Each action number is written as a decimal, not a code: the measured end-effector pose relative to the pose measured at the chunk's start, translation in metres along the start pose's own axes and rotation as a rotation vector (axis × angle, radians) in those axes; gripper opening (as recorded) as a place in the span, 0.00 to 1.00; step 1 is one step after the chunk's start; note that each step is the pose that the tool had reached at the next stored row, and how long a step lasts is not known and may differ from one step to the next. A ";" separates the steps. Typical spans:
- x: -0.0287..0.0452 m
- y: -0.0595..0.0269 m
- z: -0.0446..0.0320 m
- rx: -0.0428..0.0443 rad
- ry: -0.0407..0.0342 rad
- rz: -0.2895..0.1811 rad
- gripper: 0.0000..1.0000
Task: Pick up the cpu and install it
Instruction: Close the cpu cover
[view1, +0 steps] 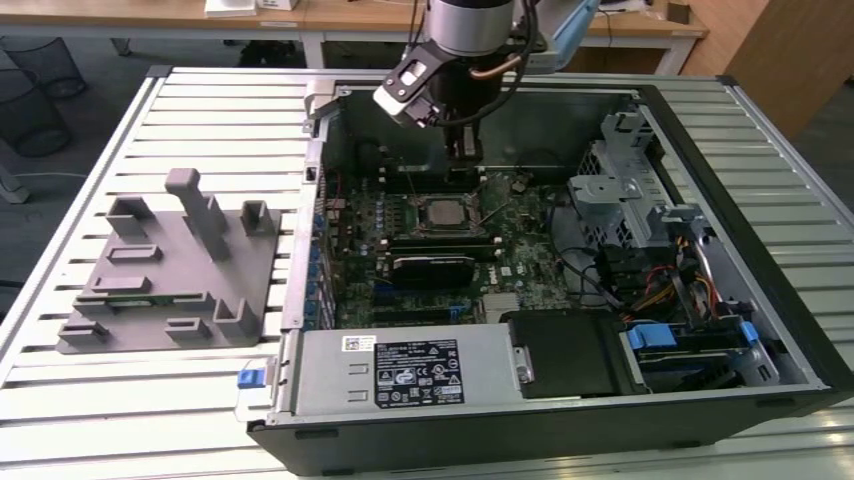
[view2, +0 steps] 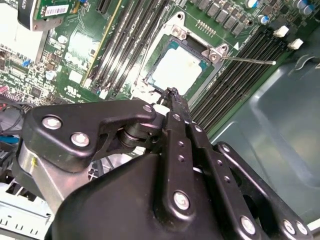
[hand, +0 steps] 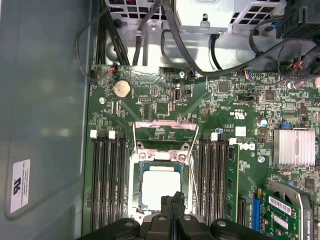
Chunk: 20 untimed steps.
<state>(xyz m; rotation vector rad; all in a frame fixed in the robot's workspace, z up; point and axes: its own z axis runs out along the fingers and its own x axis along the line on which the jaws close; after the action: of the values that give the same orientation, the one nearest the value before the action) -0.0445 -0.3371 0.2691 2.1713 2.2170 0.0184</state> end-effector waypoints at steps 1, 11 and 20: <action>0.0000 0.0002 0.0000 0.0000 0.0001 0.000 0.11; -0.0001 0.0007 -0.0070 -0.0001 0.0002 0.000 0.11; -0.0002 0.0035 -0.0071 0.0000 0.0000 0.000 0.11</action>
<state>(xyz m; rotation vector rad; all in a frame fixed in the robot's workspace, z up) -0.0412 -0.3371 0.2763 2.1714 2.2170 0.0185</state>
